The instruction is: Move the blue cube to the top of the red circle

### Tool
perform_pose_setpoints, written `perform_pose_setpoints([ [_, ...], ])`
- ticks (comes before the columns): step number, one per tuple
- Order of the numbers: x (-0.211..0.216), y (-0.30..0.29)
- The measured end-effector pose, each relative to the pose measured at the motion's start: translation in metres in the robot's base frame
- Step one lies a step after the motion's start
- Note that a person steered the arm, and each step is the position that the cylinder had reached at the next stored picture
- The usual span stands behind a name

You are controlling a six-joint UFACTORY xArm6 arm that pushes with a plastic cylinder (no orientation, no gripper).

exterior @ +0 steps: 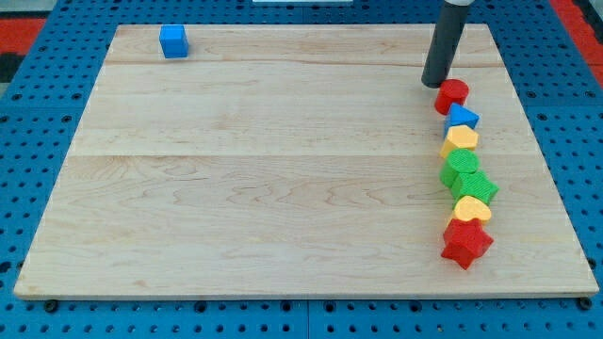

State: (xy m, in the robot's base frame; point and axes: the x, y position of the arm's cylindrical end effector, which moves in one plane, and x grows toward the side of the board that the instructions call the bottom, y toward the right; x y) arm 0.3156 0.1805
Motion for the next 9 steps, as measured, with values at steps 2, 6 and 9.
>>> perform_pose_setpoints([
  [2, -0.055, -0.033],
  [6, -0.028, -0.219],
  [9, -0.078, -0.418],
])
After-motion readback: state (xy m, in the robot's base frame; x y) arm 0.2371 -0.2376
